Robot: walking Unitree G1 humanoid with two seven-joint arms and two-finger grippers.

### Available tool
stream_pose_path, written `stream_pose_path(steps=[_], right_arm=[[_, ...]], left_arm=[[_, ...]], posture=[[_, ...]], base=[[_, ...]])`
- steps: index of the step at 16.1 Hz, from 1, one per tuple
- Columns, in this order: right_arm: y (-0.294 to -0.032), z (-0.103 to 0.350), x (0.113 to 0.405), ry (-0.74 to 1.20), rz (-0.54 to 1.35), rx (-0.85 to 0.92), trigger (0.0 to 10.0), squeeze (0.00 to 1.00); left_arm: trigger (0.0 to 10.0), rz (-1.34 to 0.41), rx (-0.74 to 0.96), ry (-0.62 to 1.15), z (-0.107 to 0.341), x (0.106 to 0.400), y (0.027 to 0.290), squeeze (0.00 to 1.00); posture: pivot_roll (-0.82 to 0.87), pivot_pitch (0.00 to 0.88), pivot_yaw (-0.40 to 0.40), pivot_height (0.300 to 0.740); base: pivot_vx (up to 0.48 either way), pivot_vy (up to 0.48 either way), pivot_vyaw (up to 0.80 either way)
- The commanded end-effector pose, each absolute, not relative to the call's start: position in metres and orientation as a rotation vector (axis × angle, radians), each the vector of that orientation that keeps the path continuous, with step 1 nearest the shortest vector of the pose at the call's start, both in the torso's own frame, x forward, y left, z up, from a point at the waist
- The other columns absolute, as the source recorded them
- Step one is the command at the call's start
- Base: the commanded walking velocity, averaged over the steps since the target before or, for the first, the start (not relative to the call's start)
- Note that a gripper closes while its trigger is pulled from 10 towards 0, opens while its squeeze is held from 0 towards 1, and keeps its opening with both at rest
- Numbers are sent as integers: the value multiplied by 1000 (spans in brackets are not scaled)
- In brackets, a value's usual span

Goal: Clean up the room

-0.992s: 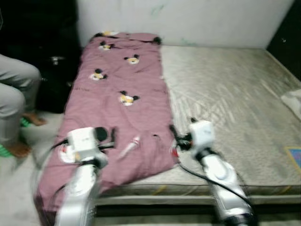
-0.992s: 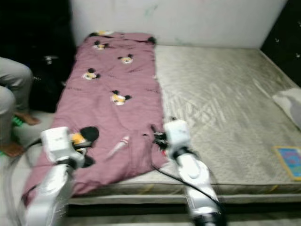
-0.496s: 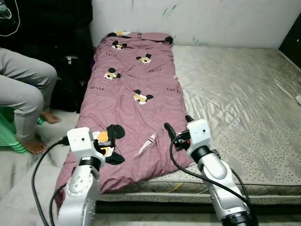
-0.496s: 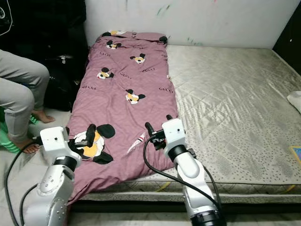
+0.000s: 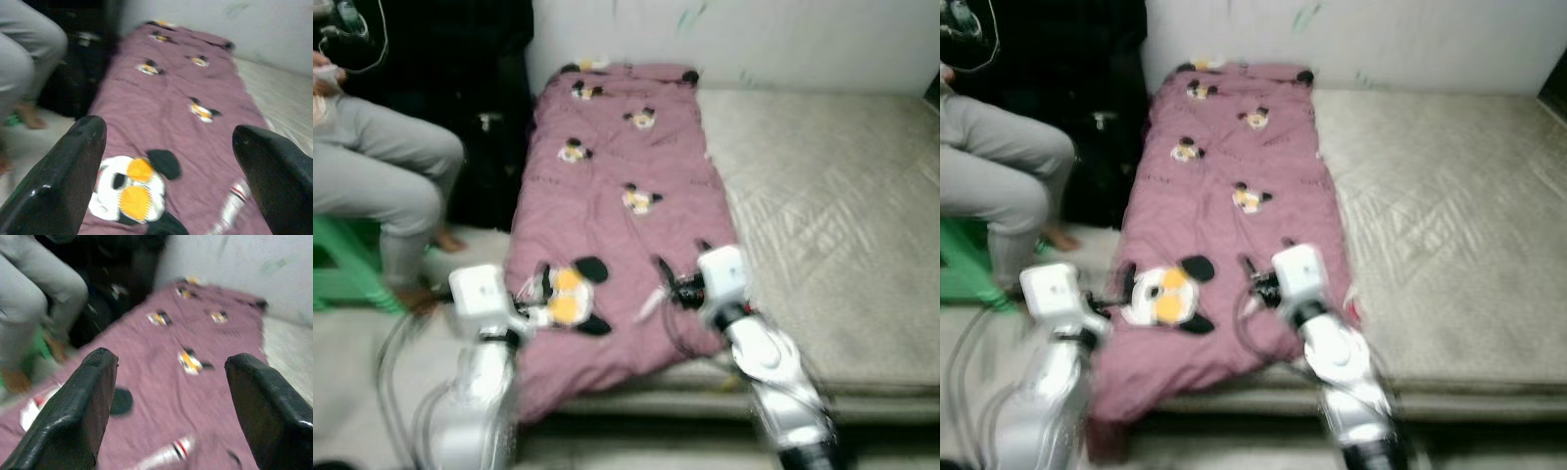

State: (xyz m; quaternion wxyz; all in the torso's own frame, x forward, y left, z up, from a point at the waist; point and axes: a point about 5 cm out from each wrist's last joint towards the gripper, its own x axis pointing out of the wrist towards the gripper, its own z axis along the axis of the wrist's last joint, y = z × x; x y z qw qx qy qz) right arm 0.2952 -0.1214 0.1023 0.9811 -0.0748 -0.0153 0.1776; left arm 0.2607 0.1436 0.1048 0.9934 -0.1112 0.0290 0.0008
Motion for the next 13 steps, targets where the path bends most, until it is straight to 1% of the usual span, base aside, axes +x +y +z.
stream_pose_path(steps=[1, 5, 7, 11, 13], right_arm=[[-118, 103, 296, -31, 357, -138, 10000, 0], [-118, 103, 297, -27, 353, -137, 10000, 0], [-118, 103, 297, -28, 352, -138, 10000, 0], [-118, 102, 298, -25, 351, -138, 10000, 0], [-118, 102, 298, -22, 350, -138, 10000, 0]], left_arm=[[10000, -3, -224, 24, 110, 261, 146, 0], [10000, -39, -251, 10, 112, 261, 143, 0], [10000, -41, -256, 7, 112, 260, 143, 0], [10000, -77, -280, -1, 114, 260, 141, 0], [10000, -76, -283, 1, 113, 260, 141, 0]], posture=[[26, 59, -15, 740], [24, 59, -14, 740], [24, 59, -14, 740], [22, 58, -13, 740], [22, 58, -13, 740]], base=[[0, 0, 0], [0, 0, -648], [0, 0, 0], [338, 0, 0], [422, 0, -666]])
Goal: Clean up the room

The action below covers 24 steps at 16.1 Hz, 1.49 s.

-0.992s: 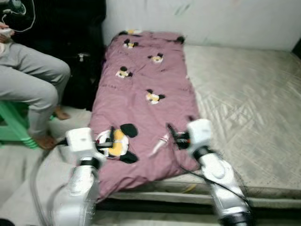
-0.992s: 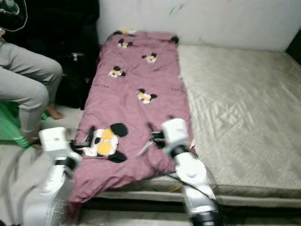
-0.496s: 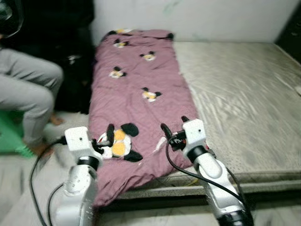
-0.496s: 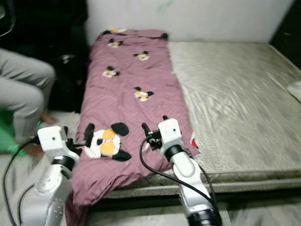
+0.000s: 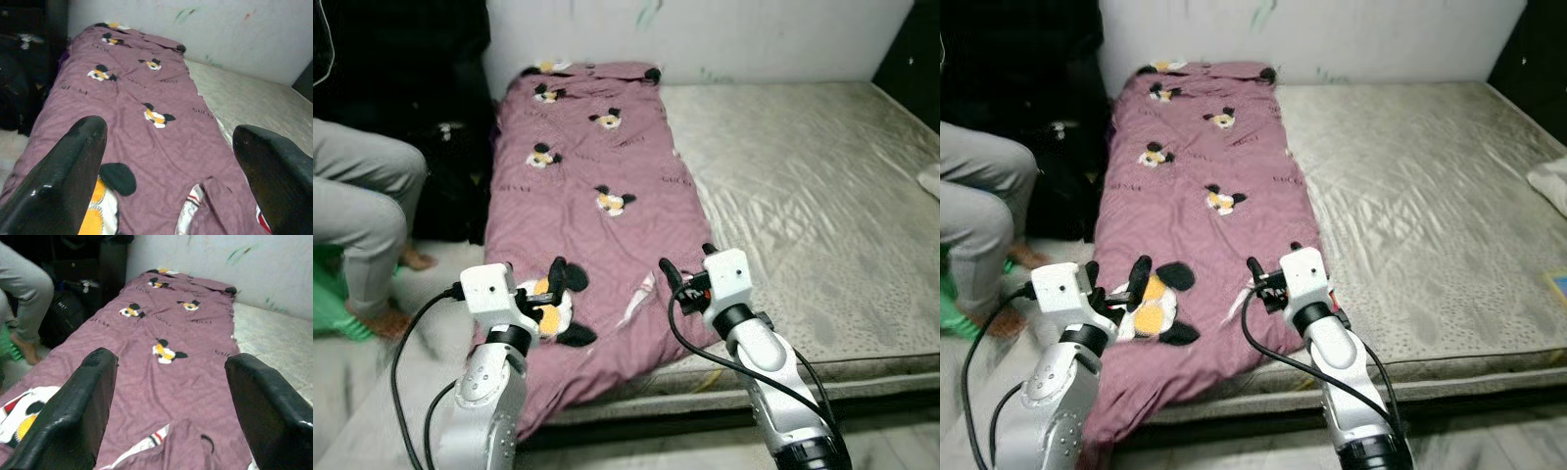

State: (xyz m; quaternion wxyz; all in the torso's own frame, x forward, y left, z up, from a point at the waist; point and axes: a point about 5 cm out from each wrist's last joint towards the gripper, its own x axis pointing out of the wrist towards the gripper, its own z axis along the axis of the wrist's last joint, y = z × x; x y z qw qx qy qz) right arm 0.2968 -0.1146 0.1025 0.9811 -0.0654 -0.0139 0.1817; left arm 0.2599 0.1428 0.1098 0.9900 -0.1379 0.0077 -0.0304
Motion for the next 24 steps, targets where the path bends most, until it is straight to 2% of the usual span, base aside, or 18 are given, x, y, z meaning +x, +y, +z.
stream_pose_path(steps=[1, 7, 19, 22, 23, 24], right_arm=[[-118, 102, 298, -23, 351, -136, 10000, 0], [-118, 102, 298, -26, 350, -137, 10000, 0], [-117, 101, 298, -23, 368, -144, 10000, 0], [-115, 100, 294, -12, 419, -113, 10000, 0], [-120, 101, 293, -27, 388, -113, 10000, 0], [-136, 105, 293, -55, 262, -114, 10000, 0]], left_arm=[[10000, -77, -283, 2, 113, 260, 140, 0], [10000, -76, -273, 3, 114, 261, 140, 0], [10000, -11, -249, 15, 109, 260, 146, 0], [10000, 23, -244, 17, 105, 248, 161, 0], [10000, 29, -198, 8, 105, 243, 166, 0], [10000, 81, -150, -1, 103, 236, 179, 0]], posture=[[22, 59, -14, 740], [23, 58, -14, 740], [27, 44, -20, 740], [29, 43, -25, 740], [33, 46, -28, 740], [33, 55, -30, 740]], base=[[420, 0, -694], [357, 0, -86], [0, 0, 0], [0, 0, 0], [0, 0, 0], [0, 0, 0]])
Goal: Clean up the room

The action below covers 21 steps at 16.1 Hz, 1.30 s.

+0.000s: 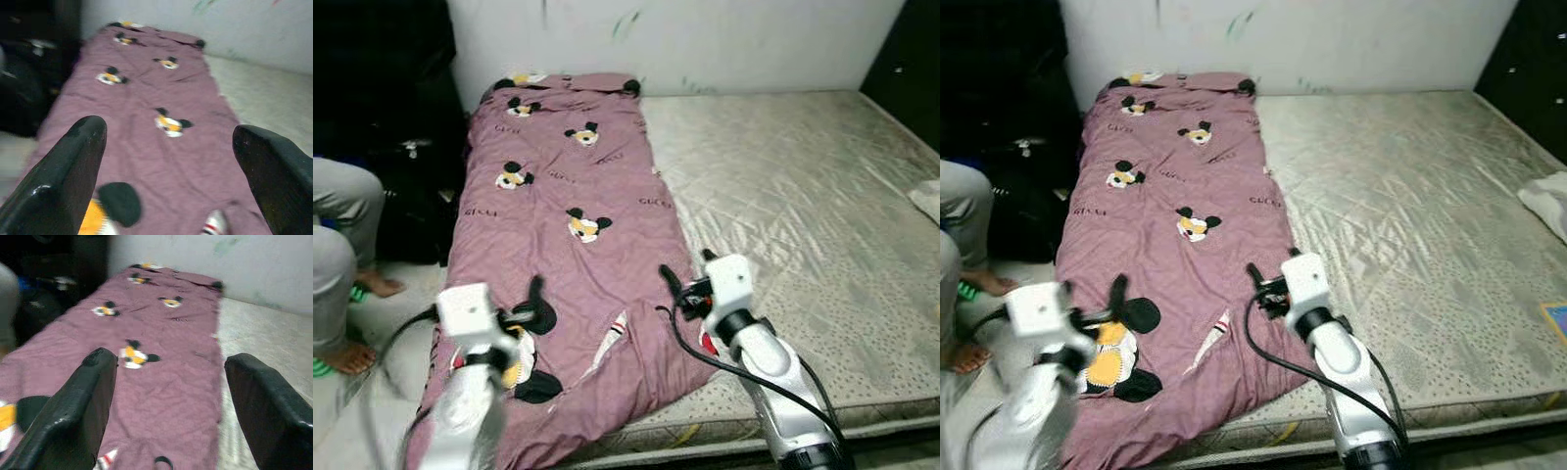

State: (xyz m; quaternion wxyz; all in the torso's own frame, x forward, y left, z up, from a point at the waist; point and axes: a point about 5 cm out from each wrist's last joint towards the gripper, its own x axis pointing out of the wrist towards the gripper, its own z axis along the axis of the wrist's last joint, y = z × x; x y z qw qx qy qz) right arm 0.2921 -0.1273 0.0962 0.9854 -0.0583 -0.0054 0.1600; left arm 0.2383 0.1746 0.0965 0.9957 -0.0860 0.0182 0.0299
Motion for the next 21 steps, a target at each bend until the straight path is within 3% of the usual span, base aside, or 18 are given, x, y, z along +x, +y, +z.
stream_pose_path(steps=[1, 3, 6, 10, 21], right_arm=[[-142, 106, 293, -63, 214, -117, 10000, 0], [-170, 109, 292, -65, 63, -130, 10000, 0], [-189, 117, 288, -76, -9, -114, 10000, 0], [-207, 114, 251, -39, -41, -110, 10000, 0], [-204, 111, 246, 18, -16, -87, 10000, 0]], left_arm=[[10000, 110, -147, 1, 103, 235, 184, 0], [10000, 205, -121, 24, 101, 218, 204, 0], [10000, 249, -82, 18, 99, 203, 212, 0], [10000, 272, -15, 4, 104, 186, 219, 0], [10000, 216, -16, -9, 101, 199, 213, 0]], posture=[[33, 55, -30, 740], [32, 71, -22, 740], [38, 74, -24, 740], [39, 66, -13, 740], [14, 39, -17, 740]], base=[[0, 0, 0], [0, 0, 0], [0, 0, 0], [0, 0, 0], [0, 0, 0]])
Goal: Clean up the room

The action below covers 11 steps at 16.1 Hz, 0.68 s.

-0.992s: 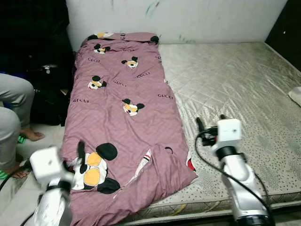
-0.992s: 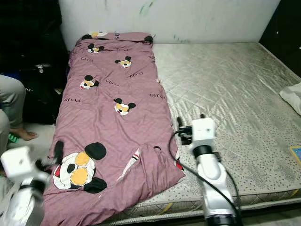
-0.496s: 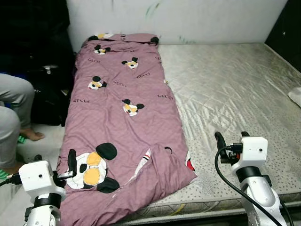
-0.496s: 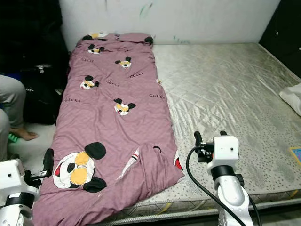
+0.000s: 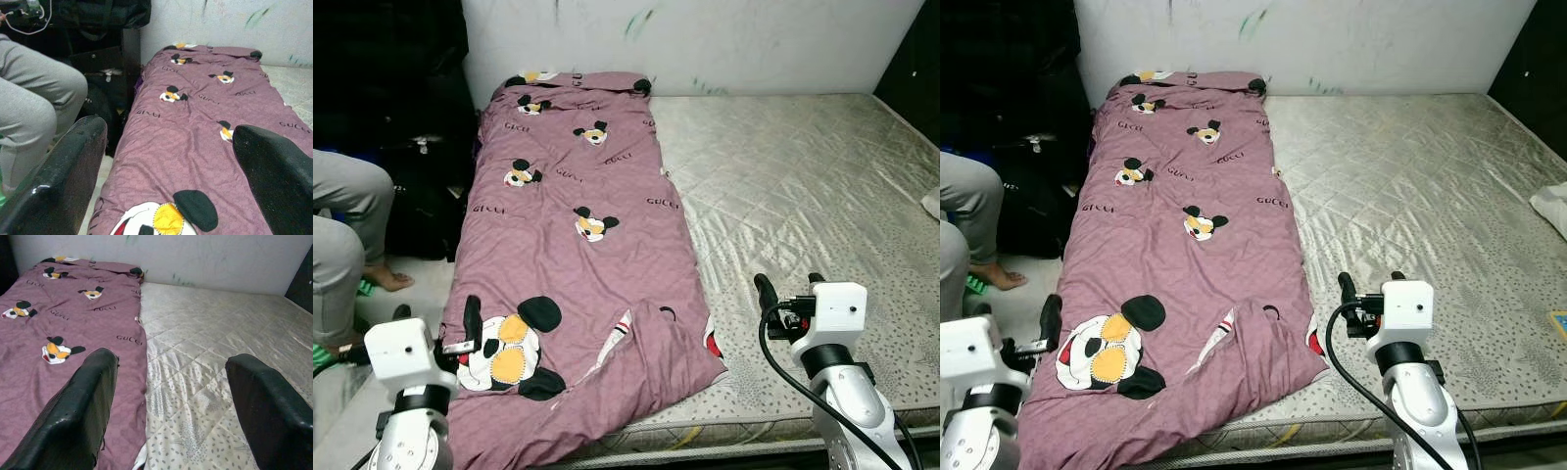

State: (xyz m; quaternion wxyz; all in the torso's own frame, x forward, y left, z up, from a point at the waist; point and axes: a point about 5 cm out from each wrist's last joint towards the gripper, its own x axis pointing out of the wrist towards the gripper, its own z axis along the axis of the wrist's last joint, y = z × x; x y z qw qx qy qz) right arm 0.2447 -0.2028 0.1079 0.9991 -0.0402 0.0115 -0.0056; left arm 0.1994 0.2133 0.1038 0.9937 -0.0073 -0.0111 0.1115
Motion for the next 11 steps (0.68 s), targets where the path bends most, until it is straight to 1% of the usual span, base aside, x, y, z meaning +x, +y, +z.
stream_pose_path(steps=[1, 2, 4, 6, 11], right_arm=[[-204, 113, 248, 12, -14, -95, 10000, 0], [-202, 113, 249, 9, -5, -110, 10000, 0], [-199, 116, 252, -2, 1, -55, 10000, 0], [-189, 117, 253, -5, 63, -97, 10000, 0], [-185, 113, 247, 25, 121, -103, 10000, 0]], left_arm=[[10000, 212, -14, -8, 101, 201, 212, 0], [10000, 203, -16, -9, 102, 202, 210, 0], [10000, 196, -18, -13, 103, 203, 207, 0], [10000, 186, -18, -13, 104, 203, 206, 0], [10000, 187, 2, 14, 101, 196, 213, 0]], posture=[[14, 41, -16, 740], [13, 43, -15, 740], [14, 48, -16, 740], [14, 60, -24, 740], [19, 97, -33, 740]], base=[[0, 0, 0], [0, 0, 0], [0, 0, 0], [0, 0, 0], [0, 0, 0]])
